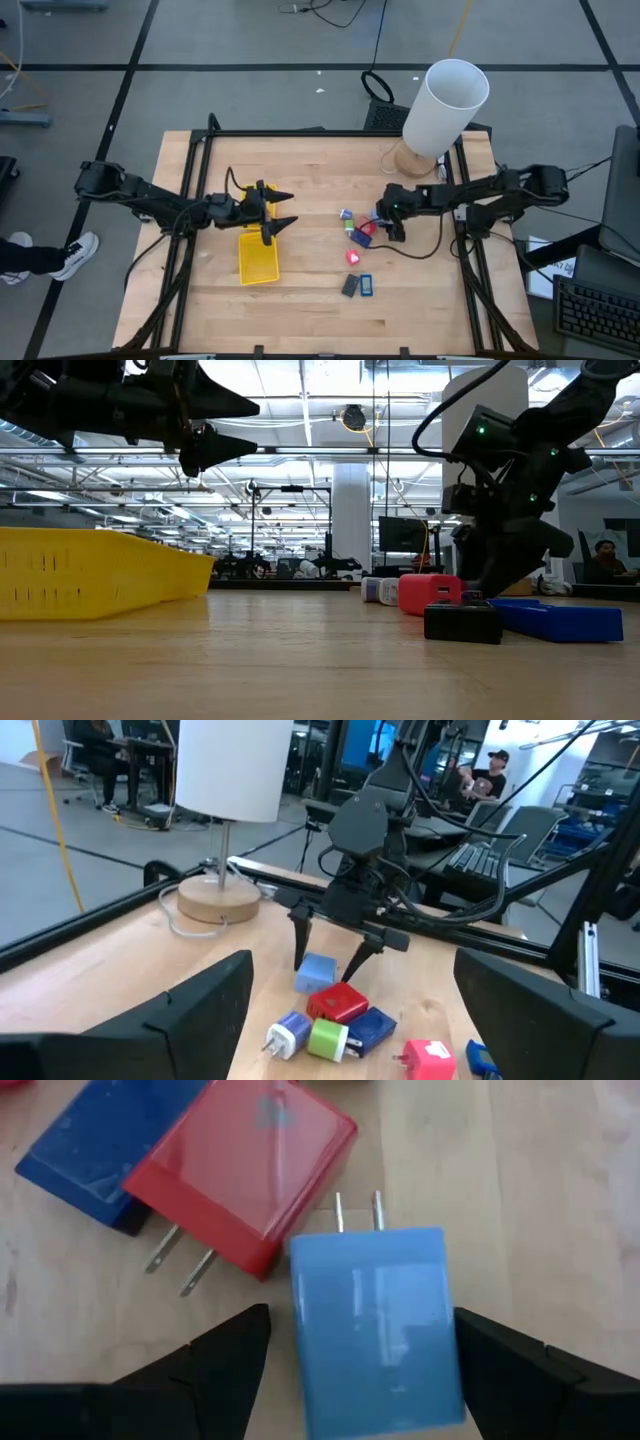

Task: Pick & Place Office items
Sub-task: Put the blue charger adapter into the top yellow bin

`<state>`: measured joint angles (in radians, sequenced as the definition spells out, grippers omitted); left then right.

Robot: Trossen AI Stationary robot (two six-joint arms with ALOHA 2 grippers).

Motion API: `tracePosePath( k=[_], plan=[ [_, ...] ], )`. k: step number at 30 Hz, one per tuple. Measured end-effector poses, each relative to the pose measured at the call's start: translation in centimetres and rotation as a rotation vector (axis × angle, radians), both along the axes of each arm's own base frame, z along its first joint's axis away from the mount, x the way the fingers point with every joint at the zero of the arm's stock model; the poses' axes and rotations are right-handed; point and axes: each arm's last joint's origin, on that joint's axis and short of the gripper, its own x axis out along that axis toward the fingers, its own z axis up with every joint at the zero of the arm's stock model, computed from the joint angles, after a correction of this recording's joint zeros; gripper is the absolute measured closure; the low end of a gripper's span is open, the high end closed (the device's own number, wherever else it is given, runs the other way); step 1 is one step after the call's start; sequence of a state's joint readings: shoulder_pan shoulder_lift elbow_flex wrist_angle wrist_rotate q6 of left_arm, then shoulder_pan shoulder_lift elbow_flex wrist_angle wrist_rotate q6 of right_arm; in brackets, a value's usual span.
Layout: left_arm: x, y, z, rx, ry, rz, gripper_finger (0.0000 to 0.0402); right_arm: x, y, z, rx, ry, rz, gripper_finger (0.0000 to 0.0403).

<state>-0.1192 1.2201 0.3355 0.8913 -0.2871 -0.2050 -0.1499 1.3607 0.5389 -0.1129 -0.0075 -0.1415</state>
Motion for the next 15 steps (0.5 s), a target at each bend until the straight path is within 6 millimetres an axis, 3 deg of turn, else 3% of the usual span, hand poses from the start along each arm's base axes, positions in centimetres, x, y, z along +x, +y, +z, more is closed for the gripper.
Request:
tracePosePath(
  k=[15],
  plan=[
    [0.0,0.0,0.0,-0.003,0.004,0.0,0.0057,0.1,1.5,-0.1,0.053,0.007,-0.072,0.012]
  ],
)
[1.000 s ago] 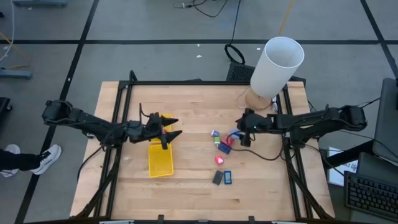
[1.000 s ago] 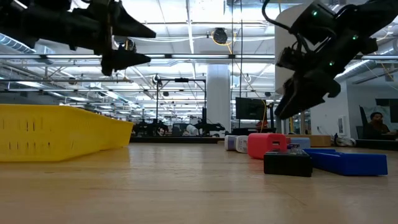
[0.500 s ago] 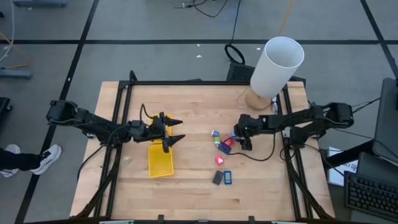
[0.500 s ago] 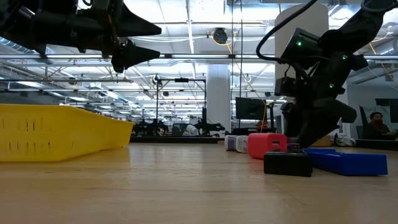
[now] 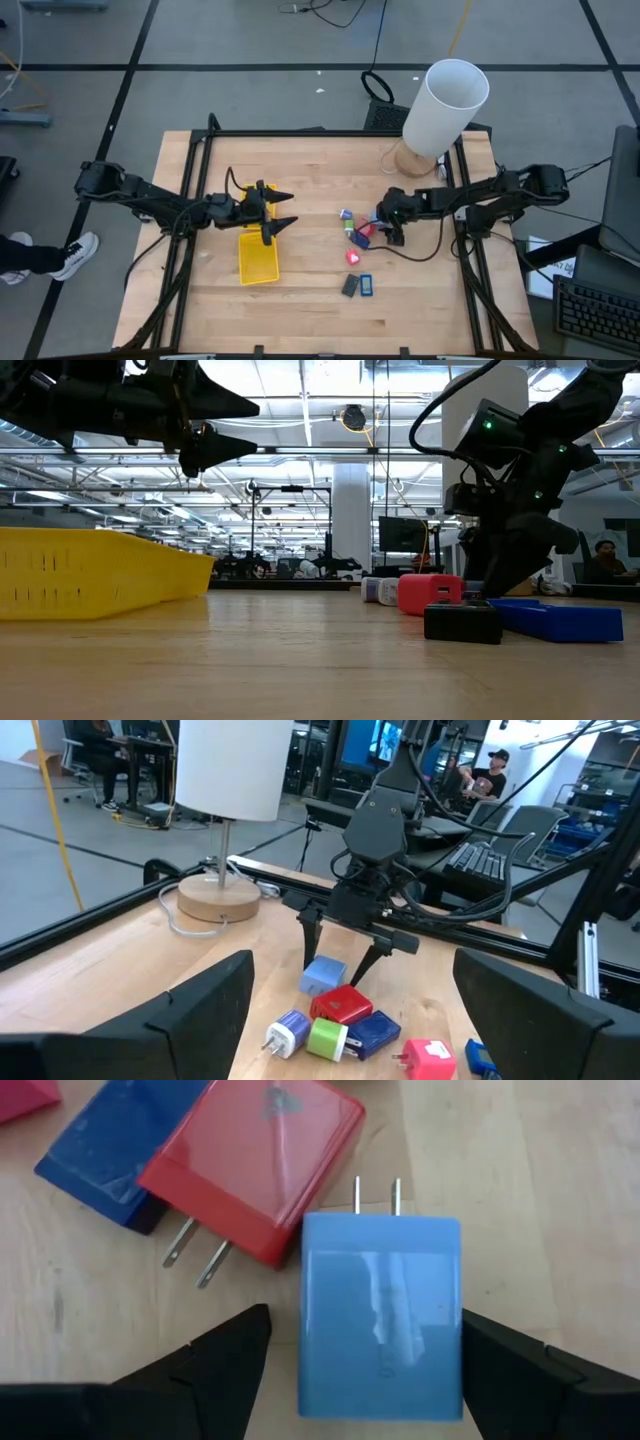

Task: Pick & Place Office items
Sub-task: Put the blue charger adapter into the top yellow bin

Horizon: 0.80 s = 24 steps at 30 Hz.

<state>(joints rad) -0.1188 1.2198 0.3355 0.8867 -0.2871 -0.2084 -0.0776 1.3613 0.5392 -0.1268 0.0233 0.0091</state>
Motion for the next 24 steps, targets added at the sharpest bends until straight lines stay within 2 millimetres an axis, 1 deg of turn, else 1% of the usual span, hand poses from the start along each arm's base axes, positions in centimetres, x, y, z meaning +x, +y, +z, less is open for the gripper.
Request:
tracePosePath(
  k=[5,12,20,24],
  plan=[
    [0.0,0.02,0.01,0.024,0.003,0.002,0.0061,0.0,-0.06,-0.01,0.001,-0.006,-0.074,0.012],
    [0.0,0.02,0.02,0.103,0.016,0.001,0.0065,0.06,0.3,0.02,-0.018,-0.008,-0.059,0.0122],
    [0.0,0.02,0.07,0.107,0.012,0.002,0.0075,0.38,0.4,0.18,-0.022,-0.048,-0.054,0.0142],
    [-0.01,0.02,0.08,0.103,0.01,0.003,0.0073,0.4,0.41,0.19,-0.009,-0.052,-0.073,0.0148]
  ],
)
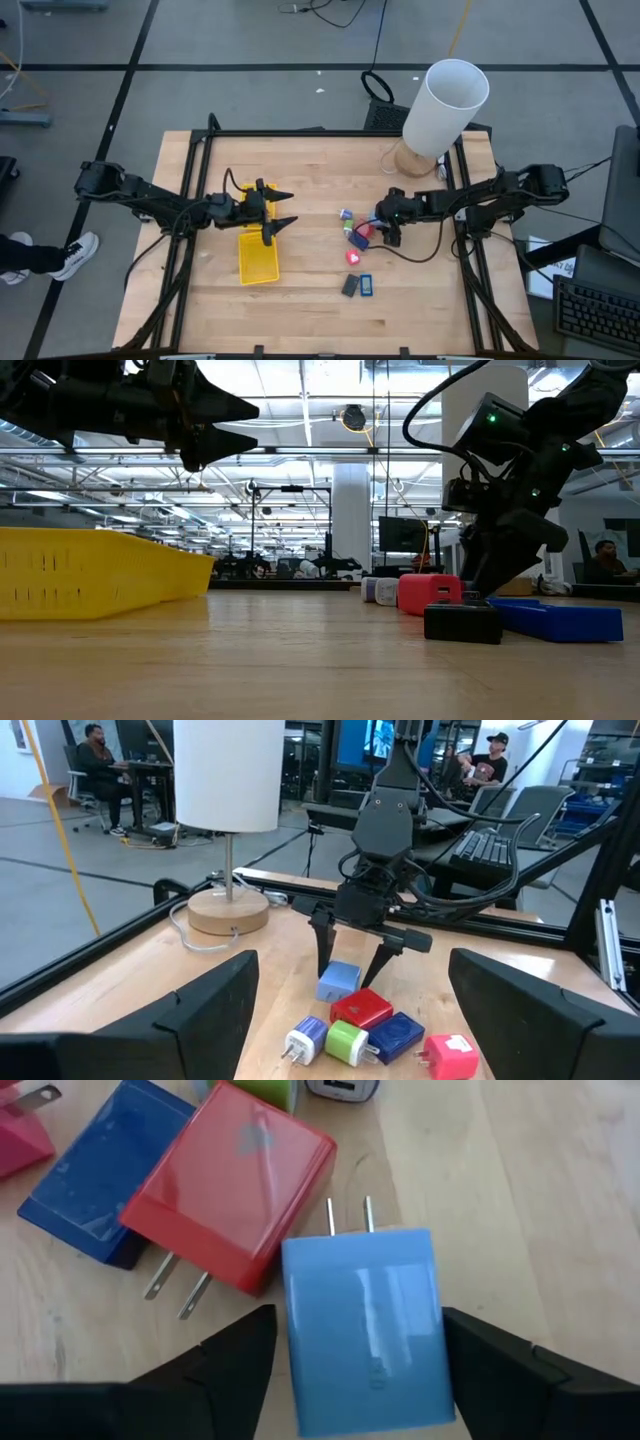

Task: Pick & Place Office items
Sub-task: Put the blue charger adapter into the top yellow bin

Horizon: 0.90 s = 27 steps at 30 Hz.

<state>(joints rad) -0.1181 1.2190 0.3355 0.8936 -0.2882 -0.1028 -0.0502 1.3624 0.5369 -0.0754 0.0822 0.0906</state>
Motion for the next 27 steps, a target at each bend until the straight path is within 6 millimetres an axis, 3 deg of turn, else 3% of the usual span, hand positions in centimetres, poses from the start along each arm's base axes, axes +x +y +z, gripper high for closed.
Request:
tracePosePath(
  k=[27],
  plan=[
    [0.0,0.0,0.01,-0.004,-0.002,0.001,0.0083,-0.97,0.04,-0.93,0.001,0.044,0.004,0.0149]
  ],
)
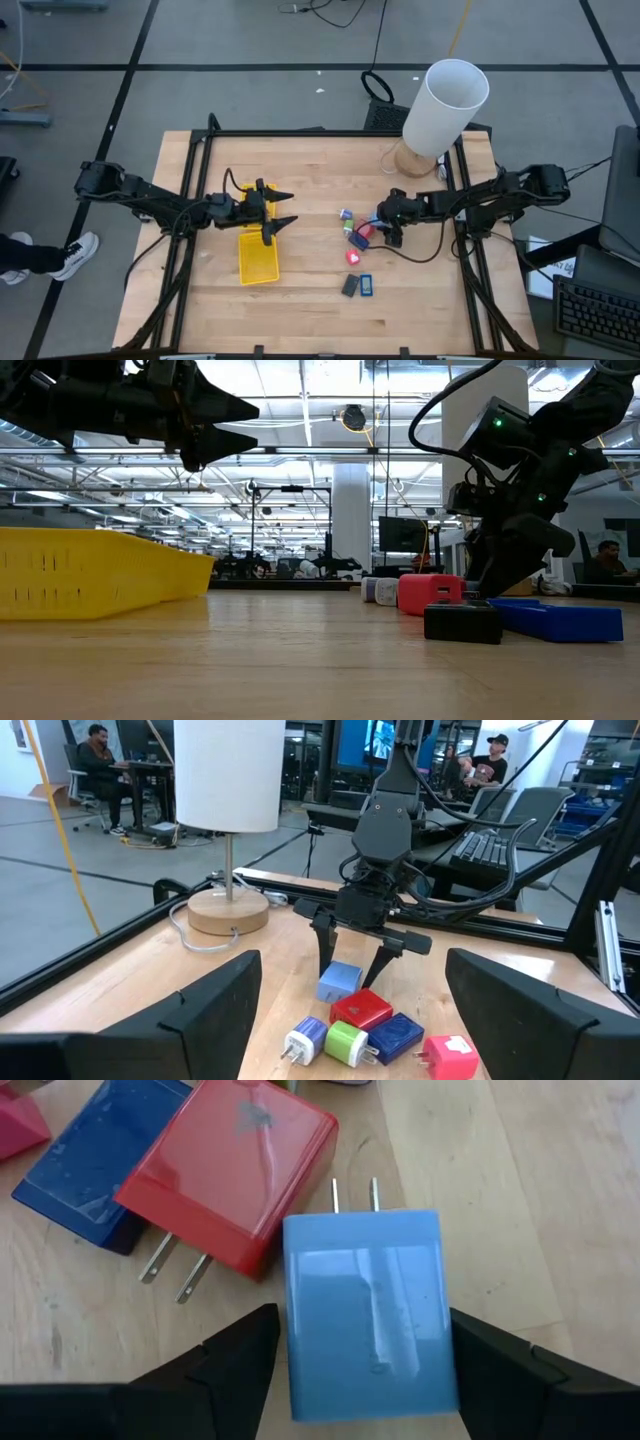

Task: Pick & Place Office items
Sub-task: Put the blue charger adapter into the top yellow bin

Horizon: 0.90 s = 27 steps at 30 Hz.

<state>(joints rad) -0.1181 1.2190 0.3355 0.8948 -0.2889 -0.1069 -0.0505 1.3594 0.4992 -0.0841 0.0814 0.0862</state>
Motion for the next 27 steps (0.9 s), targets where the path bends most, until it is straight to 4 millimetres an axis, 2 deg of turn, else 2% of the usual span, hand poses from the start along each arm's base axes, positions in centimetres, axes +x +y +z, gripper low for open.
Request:
tracePosePath(
  k=[6,16,27],
  plan=[
    [0.0,0.0,0.0,0.0,0.0,0.0,0.0094,-0.12,0.01,-0.08,0.007,0.014,-0.01,0.0149],
    [0.0,0.0,0.0,-0.002,0.0,0.0,0.0081,-0.41,0.01,-0.26,0.016,0.048,-0.026,0.0149],
    [0.0,0.0,-0.01,-0.002,0.0,0.0,0.0095,-0.8,0.05,-0.13,0.025,0.068,-0.03,0.0149]
  ],
)
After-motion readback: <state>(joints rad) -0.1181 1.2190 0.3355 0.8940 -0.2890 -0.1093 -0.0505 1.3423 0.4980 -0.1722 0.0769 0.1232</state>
